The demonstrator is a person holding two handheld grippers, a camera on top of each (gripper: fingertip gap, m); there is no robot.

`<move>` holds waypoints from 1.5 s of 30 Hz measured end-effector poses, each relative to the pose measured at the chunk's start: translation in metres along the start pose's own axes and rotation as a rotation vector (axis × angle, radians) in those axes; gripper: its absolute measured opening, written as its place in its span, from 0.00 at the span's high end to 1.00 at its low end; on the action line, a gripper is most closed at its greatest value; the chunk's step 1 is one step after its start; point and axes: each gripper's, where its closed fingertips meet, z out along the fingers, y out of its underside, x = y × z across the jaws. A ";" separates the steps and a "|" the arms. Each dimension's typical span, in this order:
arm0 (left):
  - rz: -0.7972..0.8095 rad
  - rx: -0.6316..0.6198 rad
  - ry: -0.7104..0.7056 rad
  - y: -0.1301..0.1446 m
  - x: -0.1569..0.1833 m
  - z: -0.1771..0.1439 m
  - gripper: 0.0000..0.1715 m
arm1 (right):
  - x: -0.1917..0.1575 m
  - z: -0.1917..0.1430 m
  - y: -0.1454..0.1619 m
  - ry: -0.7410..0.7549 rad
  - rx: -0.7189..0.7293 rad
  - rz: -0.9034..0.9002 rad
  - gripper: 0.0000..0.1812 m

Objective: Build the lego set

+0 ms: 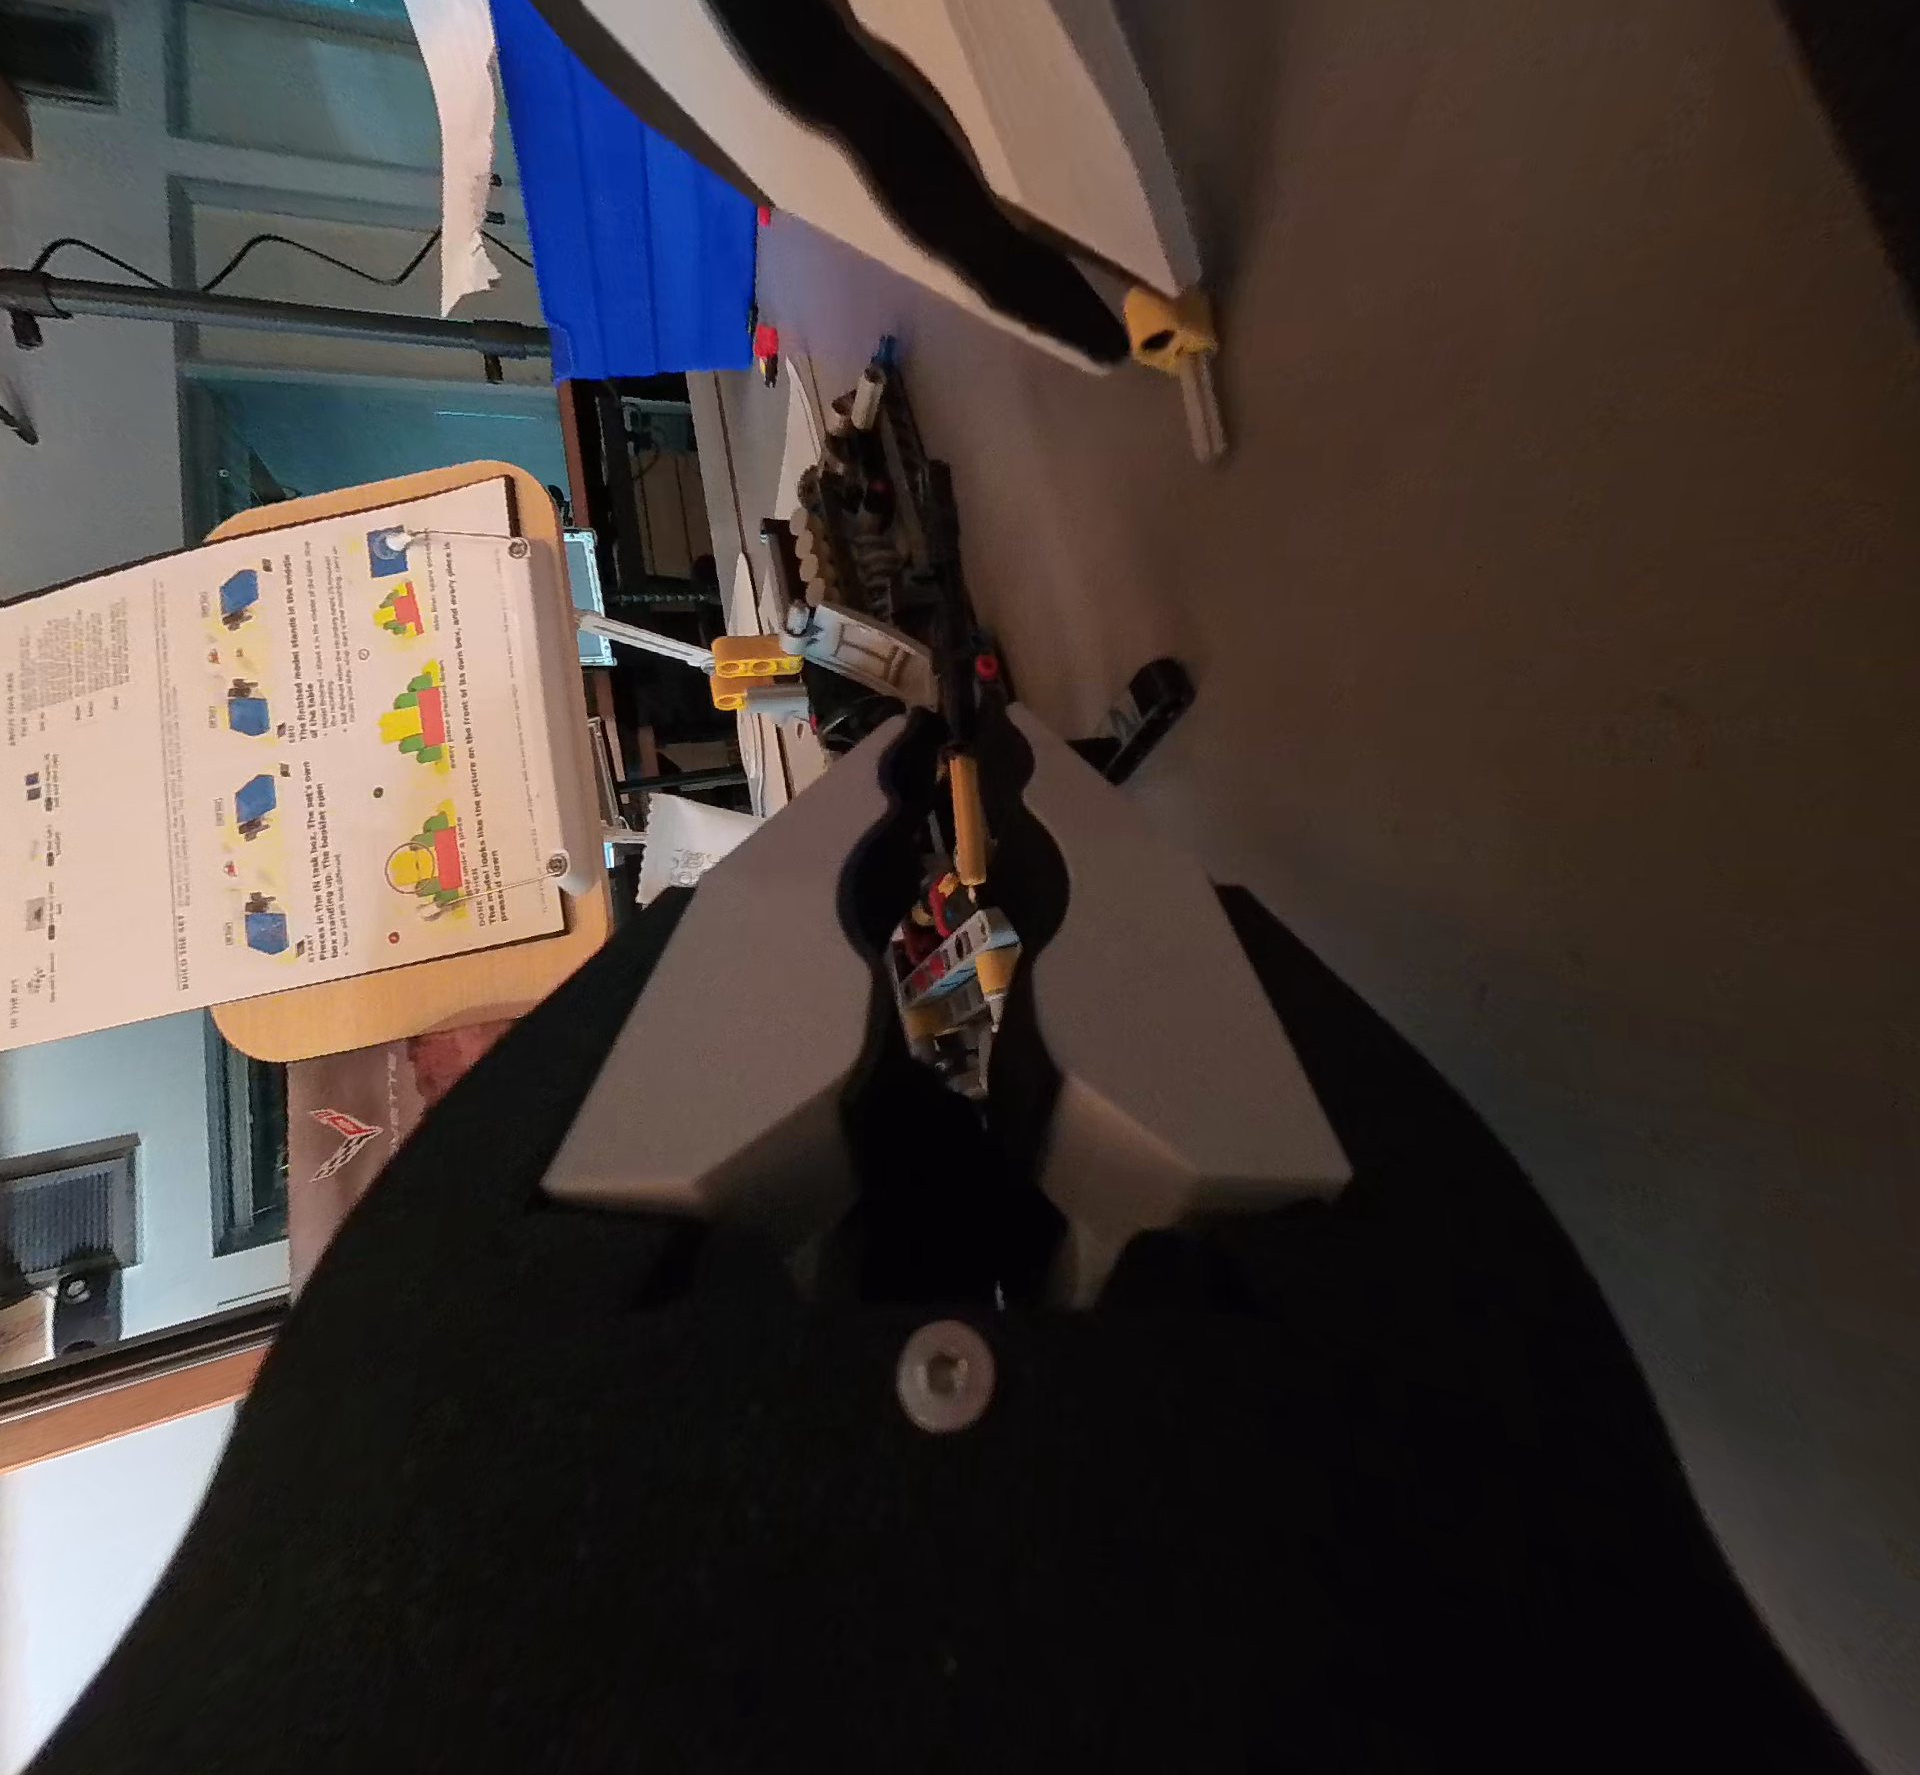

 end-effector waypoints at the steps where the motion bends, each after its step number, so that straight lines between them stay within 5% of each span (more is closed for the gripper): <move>1: 0.002 0.000 -0.002 0.000 0.000 0.000 0.98 | -0.001 -0.001 0.001 0.001 -0.001 -0.005 0.92; 11: 0.003 0.006 0.002 -0.002 0.001 0.003 0.98 | 0.000 0.001 0.003 0.022 -0.006 -0.051 0.96; 20: 0.004 0.114 0.085 -0.031 0.019 0.001 0.97 | -0.016 -0.002 -0.005 -0.278 0.037 0.352 0.97; 36: 0.008 0.129 0.127 -0.040 0.028 0.005 0.97 | 0.000 0.001 -0.002 0.042 0.011 0.006 0.96; 42: 0.017 0.108 0.114 -0.035 0.025 0.007 0.97 | -0.005 -0.002 -0.003 -0.146 0.045 0.332 0.96; 45: 0.013 0.104 0.114 -0.034 0.024 0.007 0.97 | -0.003 -0.002 0.002 -0.142 0.020 0.349 0.96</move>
